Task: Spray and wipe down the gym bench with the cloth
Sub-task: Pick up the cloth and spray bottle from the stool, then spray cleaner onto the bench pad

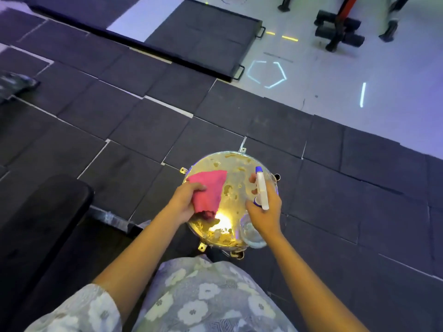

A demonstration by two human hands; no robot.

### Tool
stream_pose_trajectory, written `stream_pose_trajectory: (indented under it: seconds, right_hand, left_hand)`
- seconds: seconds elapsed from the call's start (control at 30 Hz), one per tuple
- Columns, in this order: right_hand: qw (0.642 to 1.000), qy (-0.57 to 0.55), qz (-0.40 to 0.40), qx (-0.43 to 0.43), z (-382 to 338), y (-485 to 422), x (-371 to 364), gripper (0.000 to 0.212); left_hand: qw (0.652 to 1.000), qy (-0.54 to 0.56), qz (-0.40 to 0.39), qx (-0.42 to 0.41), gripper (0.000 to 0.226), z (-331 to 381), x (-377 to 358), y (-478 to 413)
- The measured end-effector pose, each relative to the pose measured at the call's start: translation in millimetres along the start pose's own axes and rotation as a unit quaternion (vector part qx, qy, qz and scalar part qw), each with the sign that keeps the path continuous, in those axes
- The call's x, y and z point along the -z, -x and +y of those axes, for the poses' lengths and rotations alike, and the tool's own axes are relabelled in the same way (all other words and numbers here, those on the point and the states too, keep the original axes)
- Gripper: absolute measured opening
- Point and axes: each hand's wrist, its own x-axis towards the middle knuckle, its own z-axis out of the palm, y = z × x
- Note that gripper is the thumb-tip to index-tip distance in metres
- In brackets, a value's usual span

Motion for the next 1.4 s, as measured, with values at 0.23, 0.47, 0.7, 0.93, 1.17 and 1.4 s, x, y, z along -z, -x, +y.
stream_pose_trajectory:
  seconds: [0.23,0.47,0.7,0.93,1.17,1.4]
  right_hand:
    - [0.980,-0.052,-0.192,0.024,-27.2,42.0,-16.3,0.057]
    - [0.923,-0.071,-0.378,0.028,-57.2,112.4,-94.3,0.049]
    - [0.872,-0.053,-0.483,0.061,-86.0,199.8,-185.9,0.043]
    - [0.844,0.000,-0.535,0.049,-109.7,305.2,-329.5,0.040]
    - [0.847,0.055,-0.527,0.054,-134.1,388.0,-445.5,0.058]
    - [0.823,0.106,-0.556,0.039,-134.6,410.8,-522.7,0.049]
  left_hand:
    - [0.985,0.141,0.004,-0.098,0.043,-32.3,57.9,100.4]
    - [0.938,0.237,0.126,-0.221,0.045,-98.8,155.4,211.7]
    - [0.874,0.333,0.264,-0.236,0.043,-161.4,269.0,265.2]
    - [0.834,0.412,0.295,-0.218,0.033,-198.0,424.0,283.3]
    - [0.804,0.422,0.377,-0.182,0.046,-215.9,580.9,288.9]
    - [0.780,0.490,0.345,-0.179,0.042,-215.0,655.7,274.0]
